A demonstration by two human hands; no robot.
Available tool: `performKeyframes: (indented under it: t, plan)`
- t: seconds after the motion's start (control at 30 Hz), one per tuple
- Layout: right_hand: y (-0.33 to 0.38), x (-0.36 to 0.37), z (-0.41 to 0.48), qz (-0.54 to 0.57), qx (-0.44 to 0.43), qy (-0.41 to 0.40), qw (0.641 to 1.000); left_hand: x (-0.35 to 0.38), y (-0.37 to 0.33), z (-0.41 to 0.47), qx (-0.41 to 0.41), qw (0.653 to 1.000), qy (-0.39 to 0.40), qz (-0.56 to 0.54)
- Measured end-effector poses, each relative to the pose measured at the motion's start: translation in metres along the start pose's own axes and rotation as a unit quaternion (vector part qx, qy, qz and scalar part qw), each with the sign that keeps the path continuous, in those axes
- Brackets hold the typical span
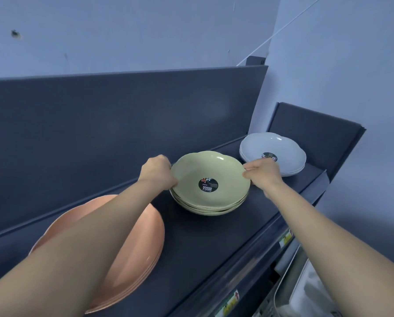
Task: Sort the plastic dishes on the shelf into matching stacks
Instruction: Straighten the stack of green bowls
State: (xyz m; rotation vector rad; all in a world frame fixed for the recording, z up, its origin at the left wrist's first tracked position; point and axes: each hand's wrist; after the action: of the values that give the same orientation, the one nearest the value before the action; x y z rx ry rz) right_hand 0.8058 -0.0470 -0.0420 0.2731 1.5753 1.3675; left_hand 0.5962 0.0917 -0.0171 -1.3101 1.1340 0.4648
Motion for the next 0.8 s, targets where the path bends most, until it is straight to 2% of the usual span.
performKeyframes:
  t: [0.07, 0.17, 0.37, 0.7, 0.8]
  plan:
    - [-0.003, -0.001, 0.001, 0.061, 0.025, -0.003, 0.998, 0.0, 0.002, 0.004, -0.014, 0.999, 0.012, -0.046]
    - [-0.006, -0.001, -0.001, 0.095, 0.039, 0.007, 0.995, -0.001, 0.005, 0.009, -0.021, 0.994, 0.024, -0.103]
    - [-0.008, -0.005, -0.001, 0.113, 0.032, 0.026, 0.993, 0.003, 0.008, 0.013, -0.023, 0.991, 0.033, -0.124]
    - [-0.007, -0.009, 0.001, 0.102, 0.031, 0.031, 0.994, -0.005, -0.008, 0.006, -0.001, 0.997, 0.034, 0.066]
    - [-0.004, -0.024, 0.001, 0.073, -0.009, -0.026, 0.997, -0.005, -0.028, 0.004, 0.048, 0.994, -0.021, 0.098]
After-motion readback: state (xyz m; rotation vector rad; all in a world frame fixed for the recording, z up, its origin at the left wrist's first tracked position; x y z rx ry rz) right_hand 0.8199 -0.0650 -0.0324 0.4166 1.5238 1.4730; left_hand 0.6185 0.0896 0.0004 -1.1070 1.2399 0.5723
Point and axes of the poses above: each hand's wrist, its own z-axis towards the middle knuckle, its own x-axis out of the palm, y = z × x, and after that the axes turned 8 degrees about -x, right-handed
